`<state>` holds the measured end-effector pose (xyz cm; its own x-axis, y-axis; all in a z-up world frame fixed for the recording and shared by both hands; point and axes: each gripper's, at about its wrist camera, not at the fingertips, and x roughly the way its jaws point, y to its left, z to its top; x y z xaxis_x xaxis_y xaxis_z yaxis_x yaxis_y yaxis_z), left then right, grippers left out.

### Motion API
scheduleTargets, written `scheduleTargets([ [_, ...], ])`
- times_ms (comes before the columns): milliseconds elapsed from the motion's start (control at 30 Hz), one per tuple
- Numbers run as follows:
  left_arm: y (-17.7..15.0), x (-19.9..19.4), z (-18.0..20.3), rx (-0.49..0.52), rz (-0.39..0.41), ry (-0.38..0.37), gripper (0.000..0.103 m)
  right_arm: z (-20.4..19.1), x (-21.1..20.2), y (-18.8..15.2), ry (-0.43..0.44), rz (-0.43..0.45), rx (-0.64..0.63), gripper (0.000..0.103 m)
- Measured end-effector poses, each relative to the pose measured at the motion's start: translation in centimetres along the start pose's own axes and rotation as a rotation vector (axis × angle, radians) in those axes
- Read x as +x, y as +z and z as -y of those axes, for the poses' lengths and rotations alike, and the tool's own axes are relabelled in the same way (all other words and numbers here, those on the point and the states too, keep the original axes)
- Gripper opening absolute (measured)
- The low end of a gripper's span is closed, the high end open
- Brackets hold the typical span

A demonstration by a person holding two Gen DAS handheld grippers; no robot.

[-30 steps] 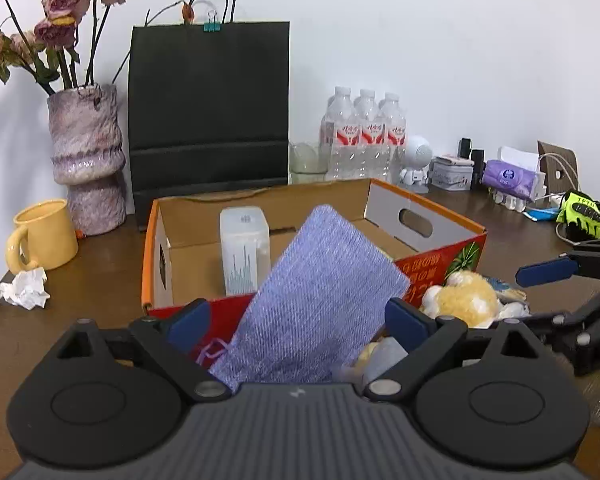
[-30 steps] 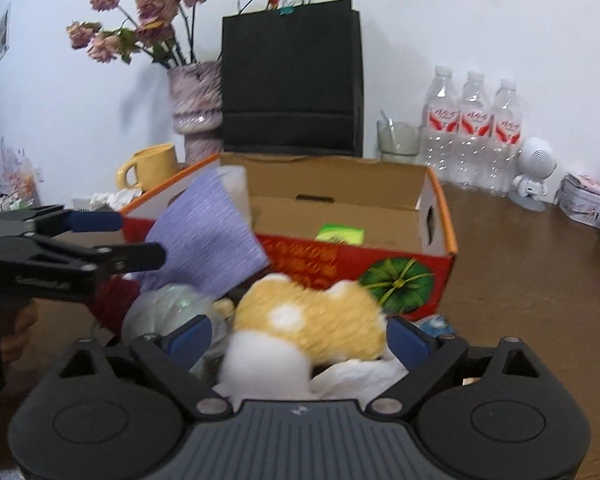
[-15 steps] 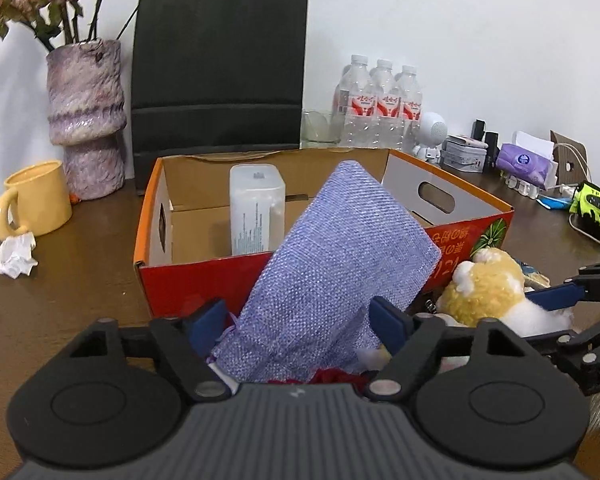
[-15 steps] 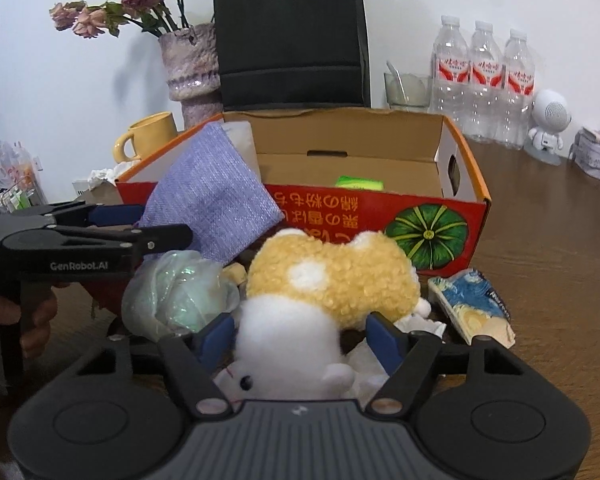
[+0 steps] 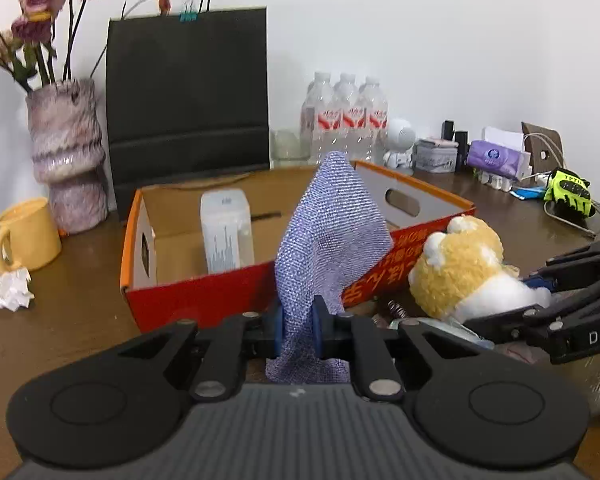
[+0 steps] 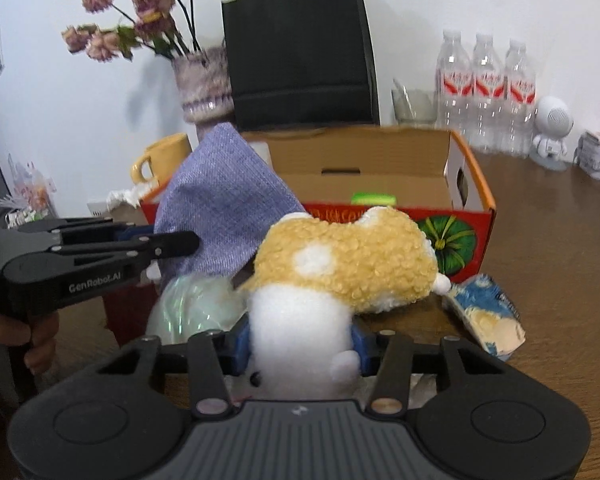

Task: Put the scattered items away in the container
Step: 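Lower the purple bag and plush sheep into the box and release both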

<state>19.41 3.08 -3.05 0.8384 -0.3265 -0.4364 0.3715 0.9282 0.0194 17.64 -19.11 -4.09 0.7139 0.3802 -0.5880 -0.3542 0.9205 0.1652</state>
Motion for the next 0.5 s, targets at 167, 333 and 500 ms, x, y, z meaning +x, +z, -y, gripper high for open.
scheduleTargets([
  [167, 0.7, -1.5, 0.5, -0.006, 0.054, -0.003, 0.014, 0.1, -1.0, 0.2, -0.009, 0.051, 0.016, 0.046],
  [333, 1.6, -3.0, 0.1, -0.037, 0.104, 0.006, 0.014, 0.2, -1.6, 0.4, -0.013, 0.087, 0.028, 0.046],
  [500, 3.8, -4.3, -1.4, -0.114, 0.168, 0.013, 0.014, 0.5, -2.8, 2.1, -0.006, 0.147, 0.027, 0.046],
])
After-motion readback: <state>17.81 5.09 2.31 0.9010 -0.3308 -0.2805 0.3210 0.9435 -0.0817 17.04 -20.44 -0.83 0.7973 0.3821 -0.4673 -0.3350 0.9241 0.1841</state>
